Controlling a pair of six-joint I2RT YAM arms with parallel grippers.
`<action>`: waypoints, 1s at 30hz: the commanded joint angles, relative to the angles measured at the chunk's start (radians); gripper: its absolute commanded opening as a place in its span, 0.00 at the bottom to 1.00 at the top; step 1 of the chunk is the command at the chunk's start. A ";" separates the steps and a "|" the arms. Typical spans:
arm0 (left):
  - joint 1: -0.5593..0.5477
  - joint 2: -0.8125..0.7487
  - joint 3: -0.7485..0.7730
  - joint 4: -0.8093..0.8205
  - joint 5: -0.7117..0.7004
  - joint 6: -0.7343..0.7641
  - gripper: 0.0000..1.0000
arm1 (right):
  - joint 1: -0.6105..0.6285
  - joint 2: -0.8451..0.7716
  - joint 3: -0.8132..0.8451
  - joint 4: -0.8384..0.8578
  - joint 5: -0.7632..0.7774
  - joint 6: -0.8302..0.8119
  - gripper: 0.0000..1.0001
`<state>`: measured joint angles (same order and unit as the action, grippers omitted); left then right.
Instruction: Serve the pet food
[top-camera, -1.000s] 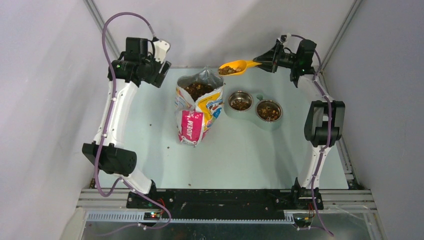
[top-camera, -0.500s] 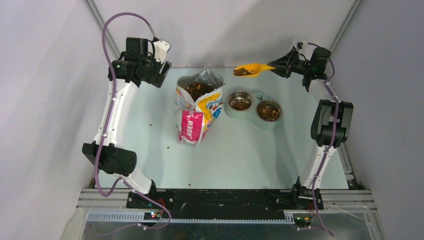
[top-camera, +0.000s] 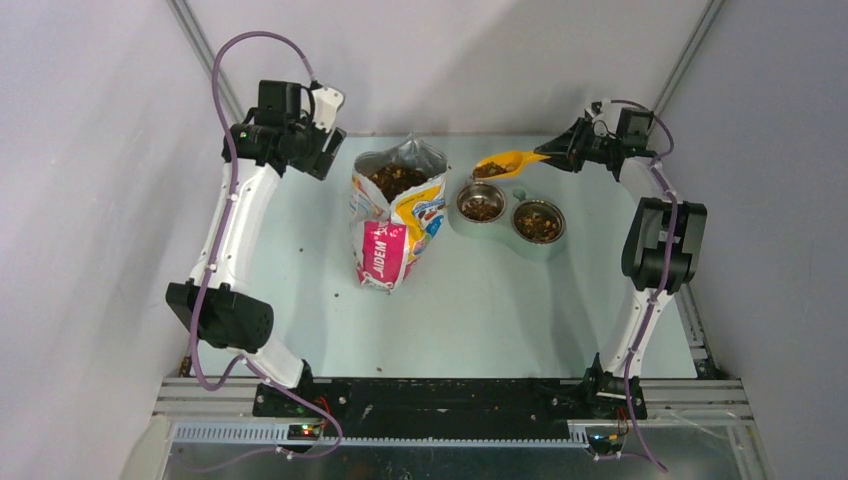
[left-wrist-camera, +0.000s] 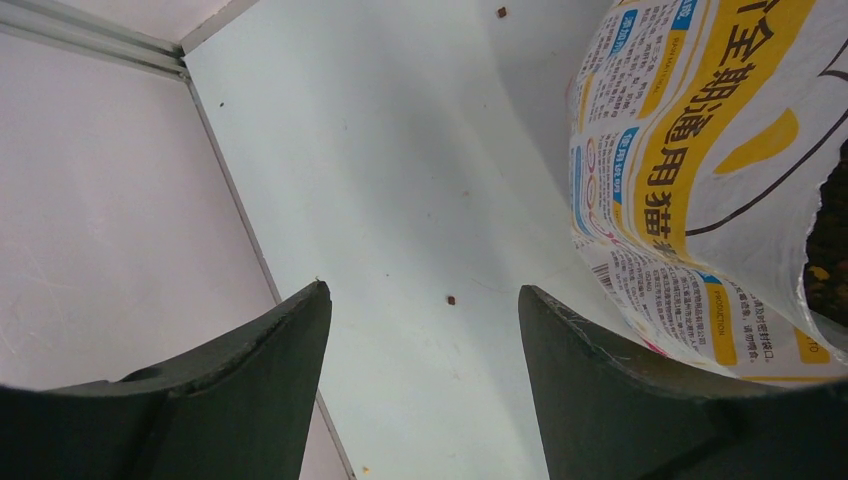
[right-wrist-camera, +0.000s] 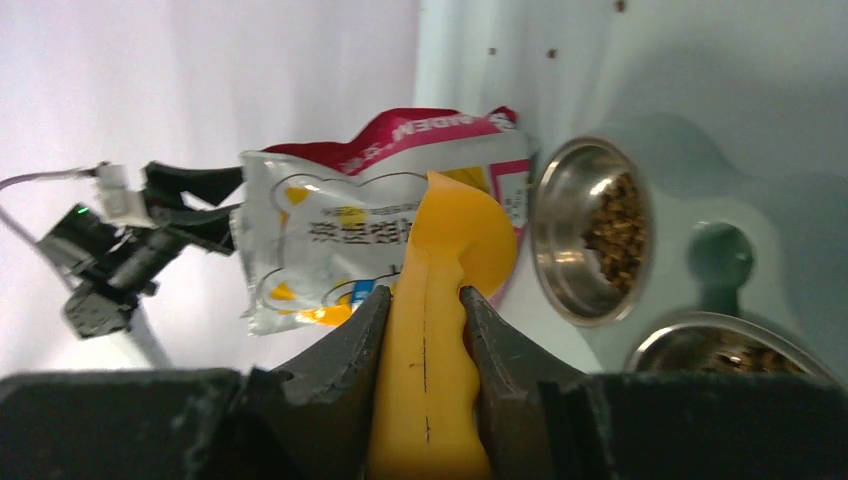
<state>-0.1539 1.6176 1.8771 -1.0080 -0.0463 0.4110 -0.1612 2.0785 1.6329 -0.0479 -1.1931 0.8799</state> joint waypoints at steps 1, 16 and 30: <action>-0.006 -0.041 -0.009 0.047 0.033 -0.025 0.75 | 0.007 0.009 0.087 -0.270 0.104 -0.293 0.00; -0.006 -0.087 -0.067 0.076 0.094 -0.062 0.74 | 0.133 -0.007 0.220 -0.542 0.436 -0.607 0.00; -0.006 -0.161 -0.023 0.136 0.225 -0.153 0.74 | 0.362 -0.105 0.293 -0.635 0.897 -0.945 0.00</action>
<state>-0.1551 1.5139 1.8088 -0.9215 0.1104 0.3099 0.1474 2.0647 1.8751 -0.6613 -0.4850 0.0986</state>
